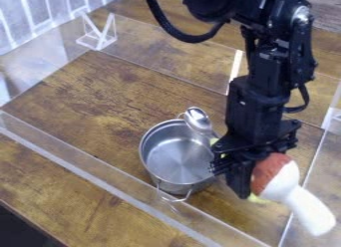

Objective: Move the green spoon to the right

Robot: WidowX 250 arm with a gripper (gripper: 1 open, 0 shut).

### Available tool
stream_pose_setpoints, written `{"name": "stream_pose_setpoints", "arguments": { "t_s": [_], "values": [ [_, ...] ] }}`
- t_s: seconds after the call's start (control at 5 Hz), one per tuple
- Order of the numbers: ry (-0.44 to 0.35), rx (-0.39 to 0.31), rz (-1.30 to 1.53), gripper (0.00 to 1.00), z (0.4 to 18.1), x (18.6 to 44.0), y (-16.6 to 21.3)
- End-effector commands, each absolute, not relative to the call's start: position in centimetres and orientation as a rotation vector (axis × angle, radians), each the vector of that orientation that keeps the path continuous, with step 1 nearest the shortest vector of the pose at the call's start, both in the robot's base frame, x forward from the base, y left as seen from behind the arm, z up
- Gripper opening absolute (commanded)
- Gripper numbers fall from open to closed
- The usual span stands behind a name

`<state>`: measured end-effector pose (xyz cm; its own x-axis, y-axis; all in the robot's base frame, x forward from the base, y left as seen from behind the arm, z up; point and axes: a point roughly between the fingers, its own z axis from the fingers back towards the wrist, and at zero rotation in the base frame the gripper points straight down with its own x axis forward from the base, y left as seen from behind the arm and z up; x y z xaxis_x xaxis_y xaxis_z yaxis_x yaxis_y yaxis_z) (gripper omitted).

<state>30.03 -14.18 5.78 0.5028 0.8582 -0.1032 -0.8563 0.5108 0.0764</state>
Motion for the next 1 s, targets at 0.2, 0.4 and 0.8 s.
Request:
{"name": "stream_pose_setpoints", "arguments": {
  "t_s": [0.2, 0.4, 0.8],
  "values": [
    [0.084, -0.029, 1.003, 0.0, 8.9, 30.7, -15.8],
    [0.091, -0.033, 0.988, 0.0, 10.6, 32.0, -15.9],
    [0.101, -0.055, 1.002, 0.0, 10.9, 33.8, -15.0]
  ]
}}
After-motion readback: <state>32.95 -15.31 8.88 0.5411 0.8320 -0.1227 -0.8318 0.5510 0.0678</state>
